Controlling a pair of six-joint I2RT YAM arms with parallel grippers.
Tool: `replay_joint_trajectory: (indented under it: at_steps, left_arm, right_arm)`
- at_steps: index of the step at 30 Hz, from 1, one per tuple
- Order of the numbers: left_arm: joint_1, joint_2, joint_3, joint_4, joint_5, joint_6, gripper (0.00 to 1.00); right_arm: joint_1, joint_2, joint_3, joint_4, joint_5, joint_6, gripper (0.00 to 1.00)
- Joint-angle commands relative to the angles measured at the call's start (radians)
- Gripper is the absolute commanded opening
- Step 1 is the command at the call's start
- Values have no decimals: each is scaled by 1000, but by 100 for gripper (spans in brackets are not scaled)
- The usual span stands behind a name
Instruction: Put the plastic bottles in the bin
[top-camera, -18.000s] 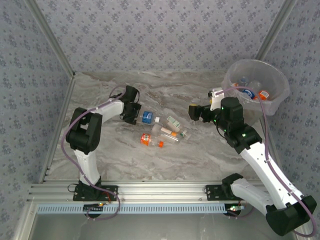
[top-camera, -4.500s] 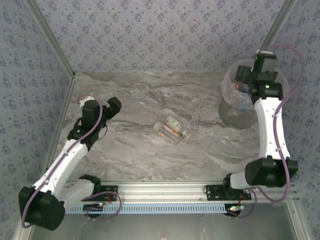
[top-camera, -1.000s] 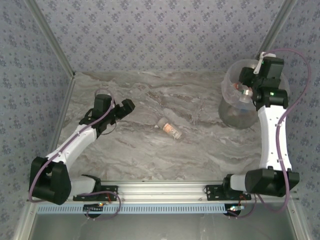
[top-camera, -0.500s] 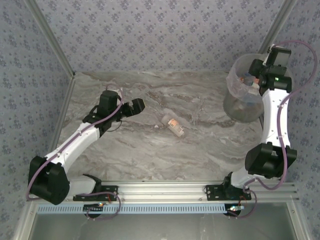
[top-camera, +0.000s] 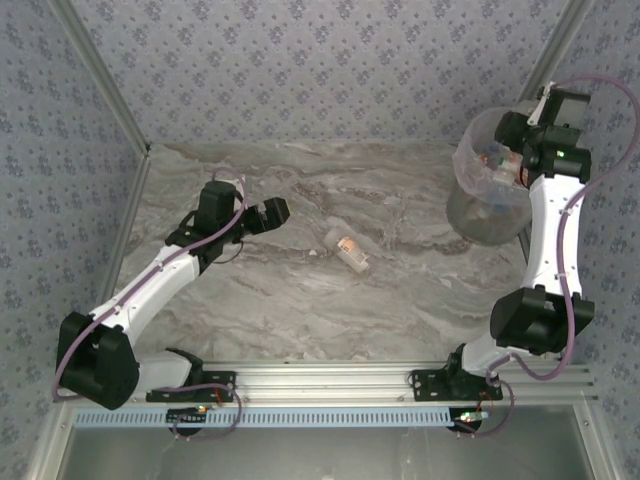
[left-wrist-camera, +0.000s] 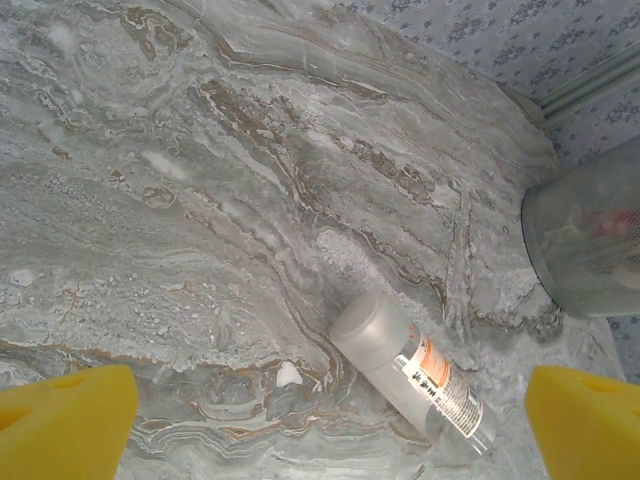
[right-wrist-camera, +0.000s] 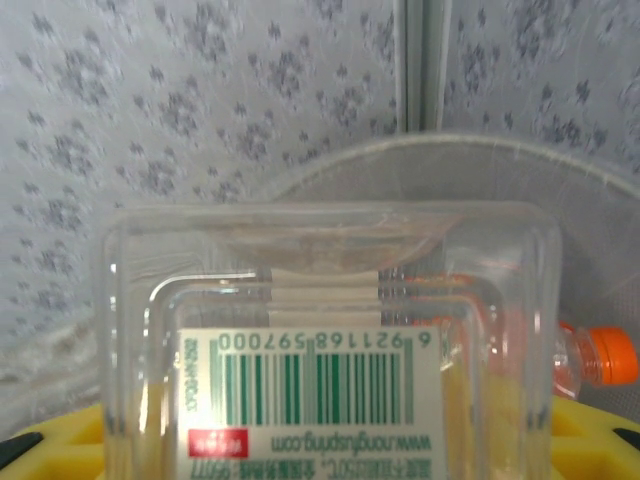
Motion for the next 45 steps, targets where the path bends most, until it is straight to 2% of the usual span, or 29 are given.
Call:
replay_joint_trajectory:
  at_steps: [1,7,10,12,19,22,30,33,42,45]
  left_arm:
    - [-1,10,25,14,-2,15,100]
    - [-1,23,27,15,4,1,100]
    - [-1,20,25,9,7,-1,100]
    - [-1,14,20,4,5,2,99]
    - [0,5,8,-27,-51,10,99]
    - [0,6,4,-29,-86,-3,99]
    - [16,0,1,-56,-161,-43,100]
    - [27,-20,-16,-66,-192,-63,99]
    - [85,-100,-100,-55,-252,-153,99]
    - [97,-108,-103,-60,-253,-161,99]
  right_arm:
    - [-23,-8,17,99,43,72,54]
    - [-22,124,1,204,149,139,58]
    - [-8,181,50,177,188,168,73]
    - [11,196,83,134,213,159,87]
    - [139,61,-18,99,282,40,96]
    - [213,-22,-101,91,267,19,100]
    - [460,-136,-333,82,47,-27,100]
    - [568,-129,-398,78,26,-85,100]
    - [818,51,-471,-5,-68,-196,100]
    - [887,133,-464,-2,-45,-224,100]
